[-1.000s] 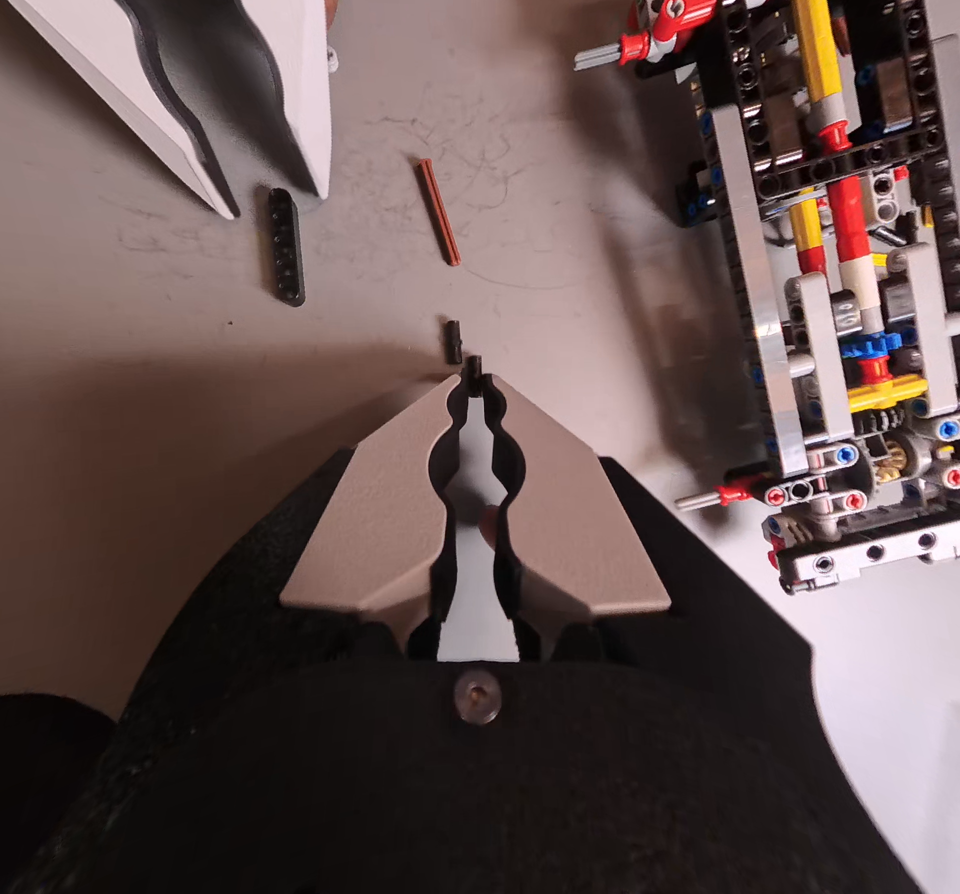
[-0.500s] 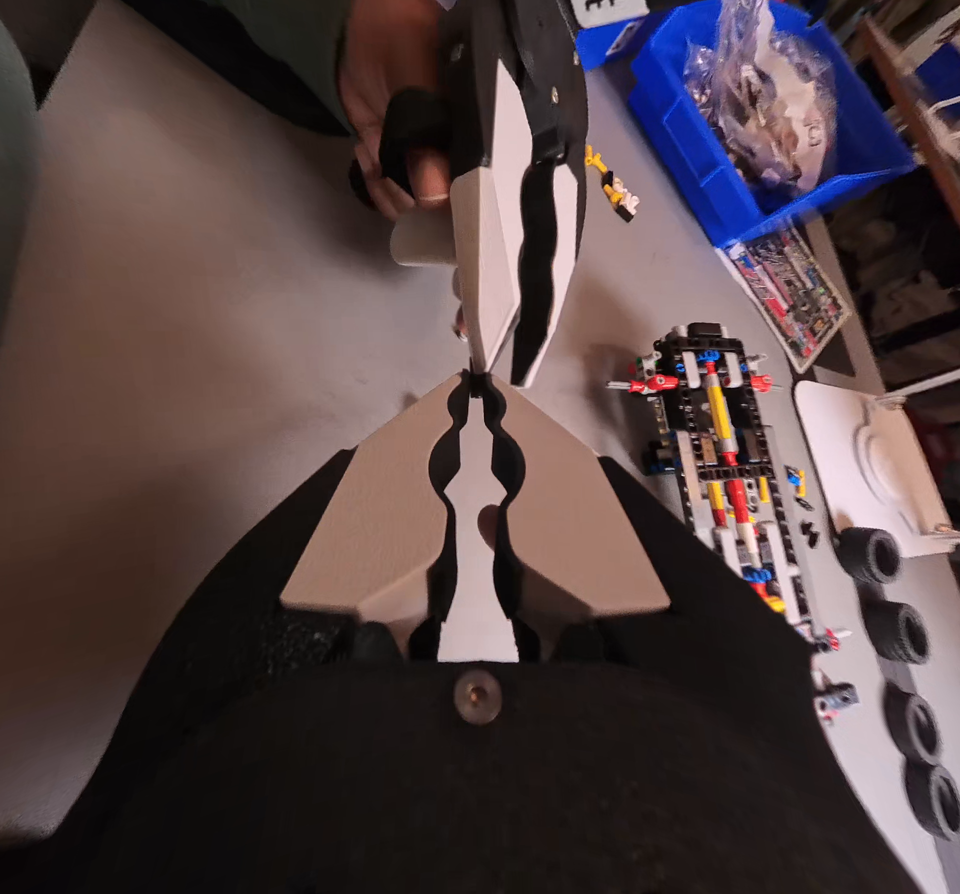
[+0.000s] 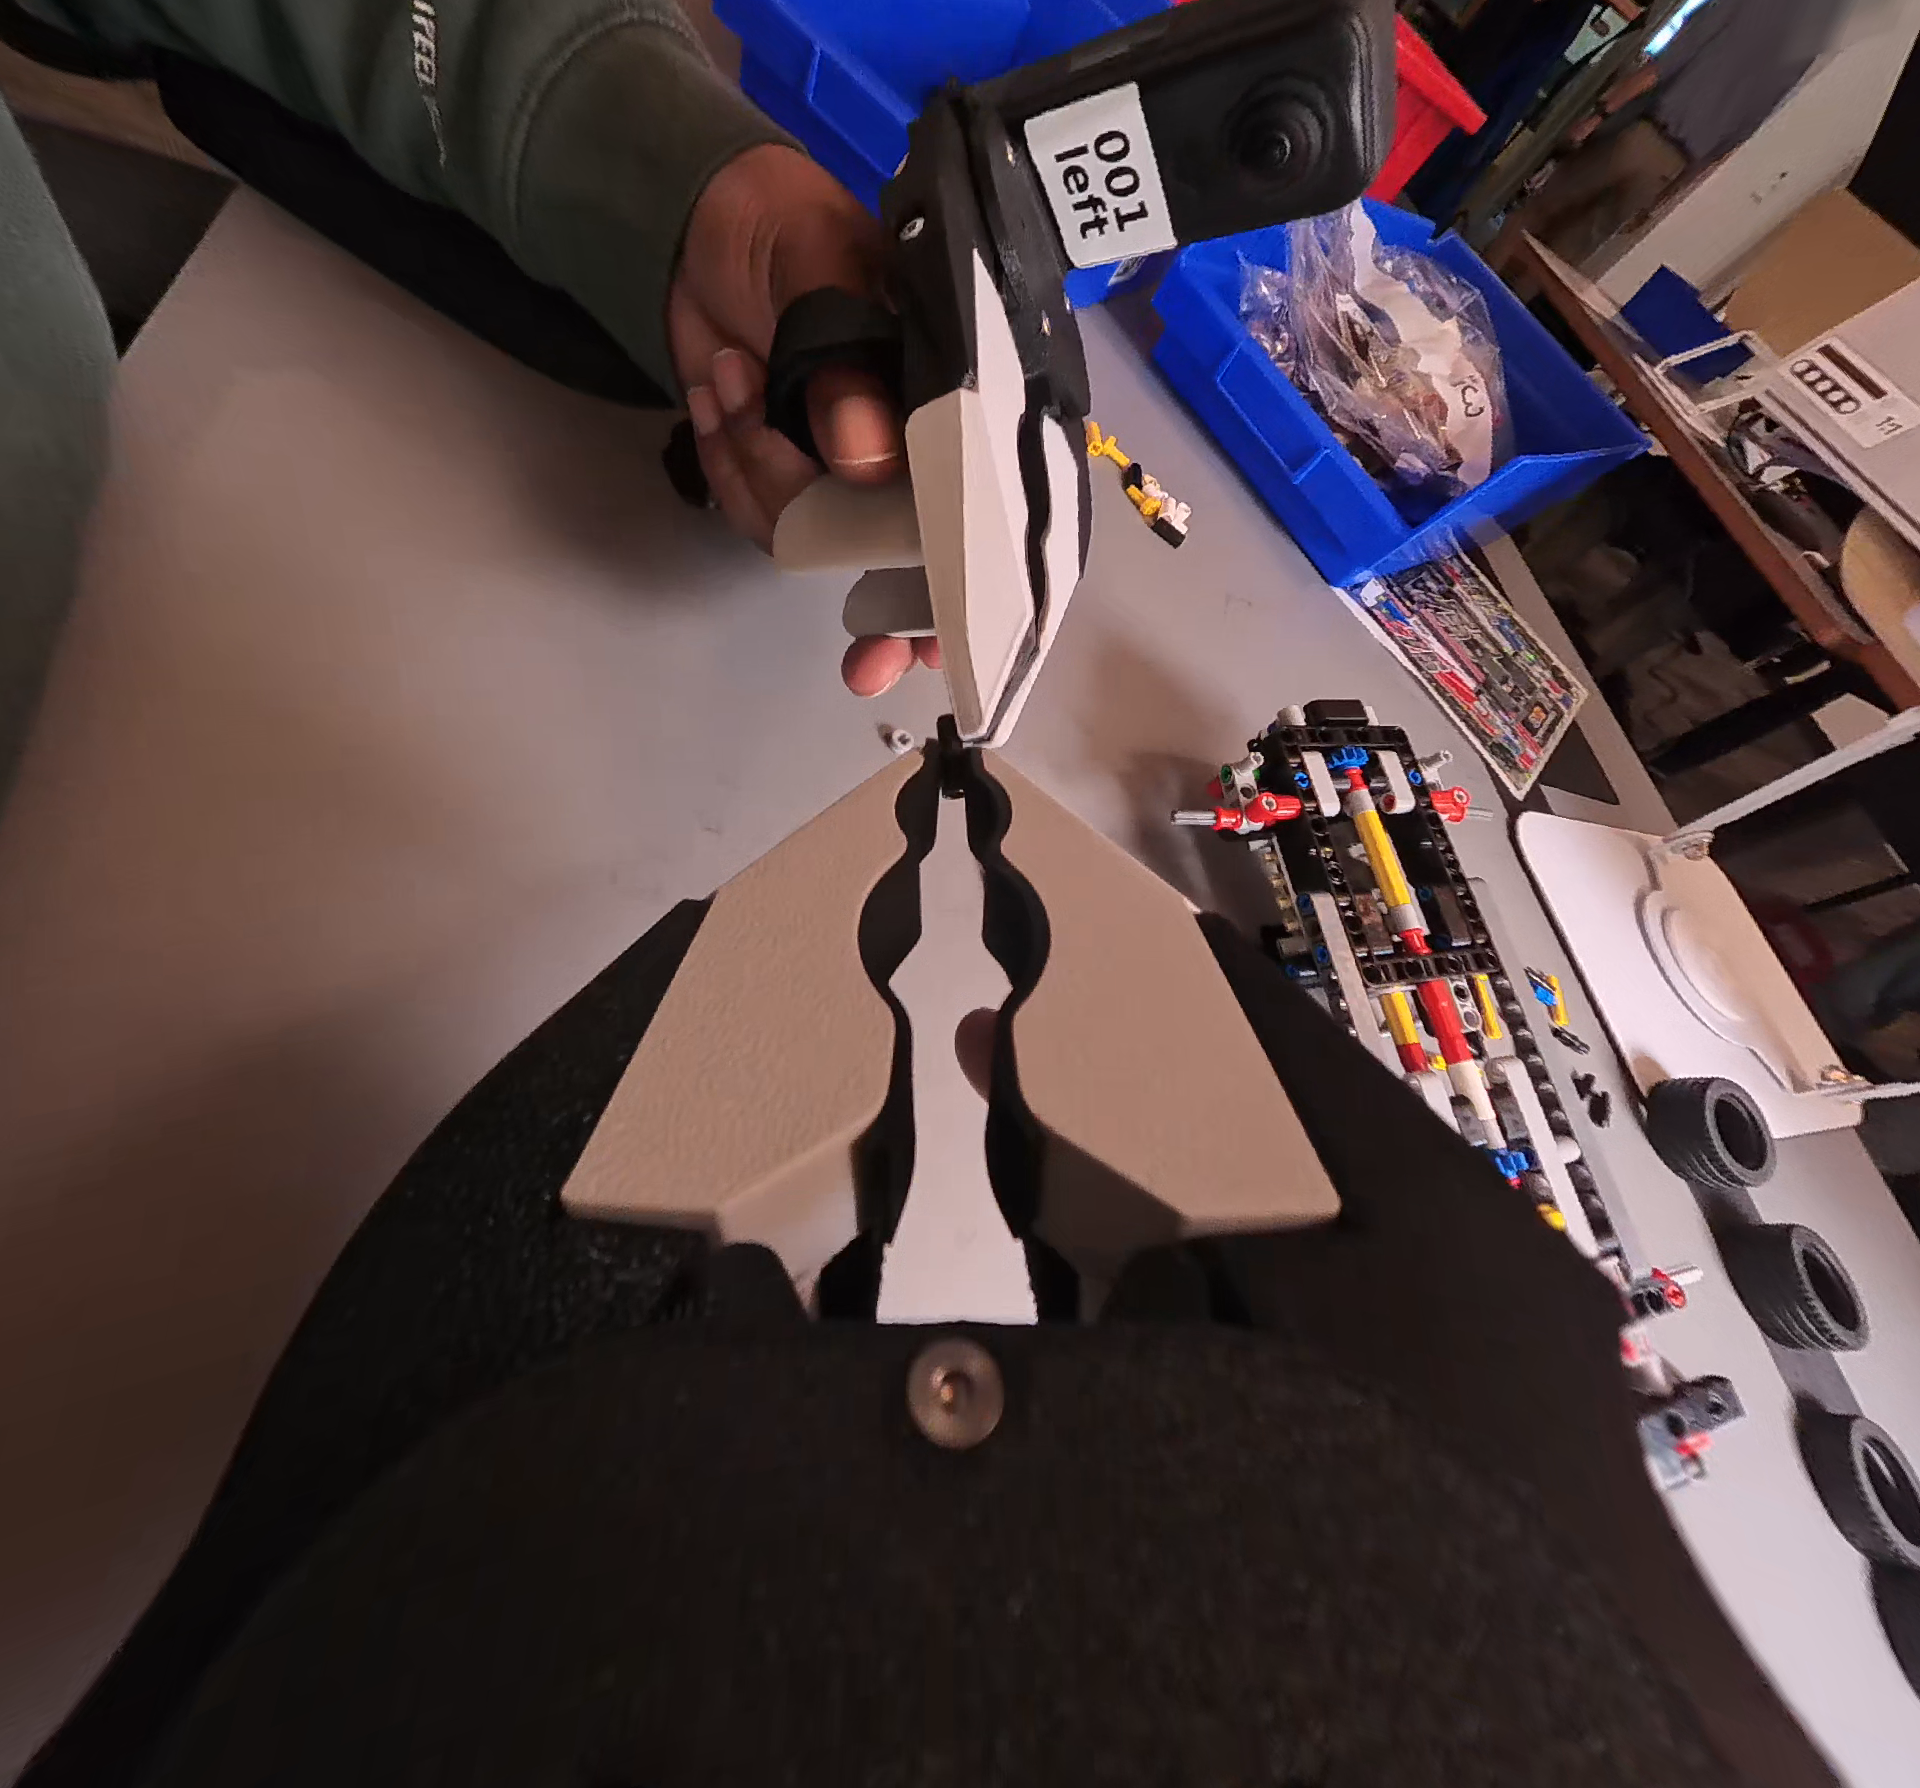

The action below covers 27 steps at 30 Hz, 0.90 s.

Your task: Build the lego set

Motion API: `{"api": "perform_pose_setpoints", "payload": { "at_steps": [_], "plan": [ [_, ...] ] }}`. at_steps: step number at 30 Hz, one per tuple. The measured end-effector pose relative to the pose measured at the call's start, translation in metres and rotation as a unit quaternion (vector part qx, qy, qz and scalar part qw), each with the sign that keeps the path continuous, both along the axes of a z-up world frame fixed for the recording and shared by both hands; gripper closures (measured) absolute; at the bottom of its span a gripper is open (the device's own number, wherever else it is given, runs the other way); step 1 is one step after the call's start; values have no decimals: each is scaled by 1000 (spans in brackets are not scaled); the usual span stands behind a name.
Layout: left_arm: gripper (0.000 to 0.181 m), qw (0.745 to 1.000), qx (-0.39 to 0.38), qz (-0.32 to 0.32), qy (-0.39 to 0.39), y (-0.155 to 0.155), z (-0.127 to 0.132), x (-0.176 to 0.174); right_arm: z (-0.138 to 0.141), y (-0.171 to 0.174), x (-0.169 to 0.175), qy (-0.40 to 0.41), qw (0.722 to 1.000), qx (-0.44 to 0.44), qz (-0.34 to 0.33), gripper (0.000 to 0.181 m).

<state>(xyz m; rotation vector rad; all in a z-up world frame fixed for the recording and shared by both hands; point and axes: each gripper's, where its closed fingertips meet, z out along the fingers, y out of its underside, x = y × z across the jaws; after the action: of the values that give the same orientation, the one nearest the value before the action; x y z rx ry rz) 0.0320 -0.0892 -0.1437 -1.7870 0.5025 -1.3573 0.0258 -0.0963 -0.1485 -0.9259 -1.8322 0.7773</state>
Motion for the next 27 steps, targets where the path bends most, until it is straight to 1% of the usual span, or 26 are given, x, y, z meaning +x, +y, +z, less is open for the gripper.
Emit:
{"api": "perform_pose_setpoints", "payload": {
  "at_steps": [4, 7, 9, 12, 16, 19, 23, 27],
  "plan": [
    [181, 1000, -2, 6, -16, 3, 3, -4, 9, 0, 0, 28, 998, -51, 9, 180],
    [181, 999, 1, 3, -46, 2, 11, -6, 13, 2, 1, 39, 996, -81, 9, 180],
    [181, 999, 5, 11, -45, 4, 12, -8, 15, 3, 1, 45, 995, -94, 9, 180],
    [179, 998, 8, 18, -53, 5, 15, -11, 16, 6, 1, 50, 995, -92, 4, 181],
    [173, 998, -3, 2, -66, 2, 15, -9, 17, 5, 0, 55, 994, -90, 5, 181],
    [173, 998, -8, -16, -68, -3, 15, -4, 15, 5, 0, 54, 995, -81, 3, 181],
    [177, 998, -8, -19, -52, -4, 10, 0, 15, 2, -1, 53, 996, -69, 6, 181],
    [179, 998, -5, -21, -59, -4, 13, -1, 19, 0, -1, 63, 996, -66, 6, 180]
  ]
}}
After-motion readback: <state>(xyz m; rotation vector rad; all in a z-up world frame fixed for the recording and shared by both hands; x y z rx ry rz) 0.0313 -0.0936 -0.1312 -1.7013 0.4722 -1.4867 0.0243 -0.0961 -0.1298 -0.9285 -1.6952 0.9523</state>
